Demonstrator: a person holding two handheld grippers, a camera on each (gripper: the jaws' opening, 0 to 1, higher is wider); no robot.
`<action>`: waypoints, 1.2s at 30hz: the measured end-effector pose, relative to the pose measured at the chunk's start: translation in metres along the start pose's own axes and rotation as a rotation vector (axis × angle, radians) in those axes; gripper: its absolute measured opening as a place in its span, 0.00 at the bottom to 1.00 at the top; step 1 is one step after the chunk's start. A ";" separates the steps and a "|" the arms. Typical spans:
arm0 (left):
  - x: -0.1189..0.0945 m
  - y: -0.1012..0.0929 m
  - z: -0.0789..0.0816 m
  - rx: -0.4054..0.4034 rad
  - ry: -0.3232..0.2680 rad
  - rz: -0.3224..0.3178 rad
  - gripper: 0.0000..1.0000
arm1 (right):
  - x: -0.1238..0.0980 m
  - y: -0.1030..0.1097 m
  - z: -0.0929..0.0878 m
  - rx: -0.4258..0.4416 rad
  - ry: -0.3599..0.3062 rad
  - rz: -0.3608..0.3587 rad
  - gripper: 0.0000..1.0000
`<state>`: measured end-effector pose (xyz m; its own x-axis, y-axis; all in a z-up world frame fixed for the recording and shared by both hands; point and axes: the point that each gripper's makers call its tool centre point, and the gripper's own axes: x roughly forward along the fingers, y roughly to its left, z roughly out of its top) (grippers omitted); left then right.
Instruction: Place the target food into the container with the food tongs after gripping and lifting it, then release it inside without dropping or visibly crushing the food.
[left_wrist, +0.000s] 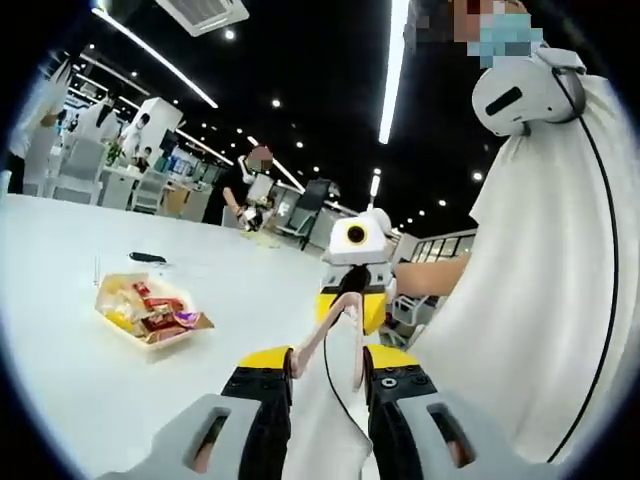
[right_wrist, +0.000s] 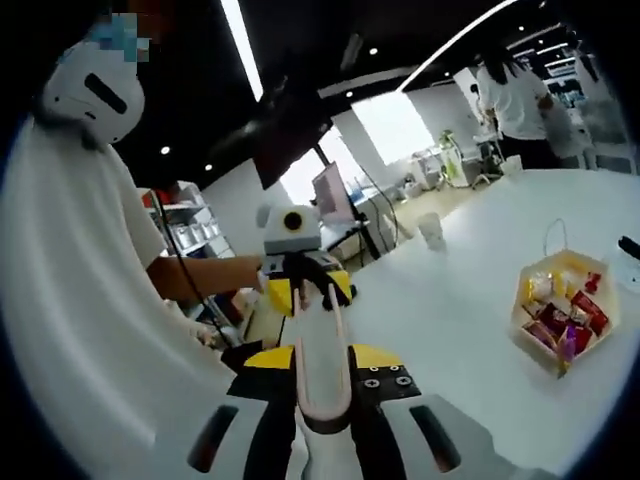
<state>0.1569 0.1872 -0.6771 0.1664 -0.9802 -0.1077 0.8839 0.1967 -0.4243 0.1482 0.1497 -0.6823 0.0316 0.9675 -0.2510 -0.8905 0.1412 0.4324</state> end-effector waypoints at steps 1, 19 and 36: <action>0.001 0.001 -0.004 0.012 0.028 -0.008 0.27 | 0.000 0.000 -0.002 -0.010 0.003 0.001 0.19; 0.021 0.021 -0.025 0.064 0.198 -0.058 0.26 | -0.005 -0.025 -0.026 -0.091 -0.040 0.008 0.18; 0.052 0.049 -0.039 0.222 0.320 -0.034 0.25 | -0.020 -0.065 -0.050 -0.093 0.029 -0.047 0.19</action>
<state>0.1915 0.1468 -0.7381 0.0222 -0.9219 -0.3868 0.9655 0.1202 -0.2310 0.1828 0.1109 -0.7487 0.0627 0.9536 -0.2944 -0.9268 0.1651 0.3372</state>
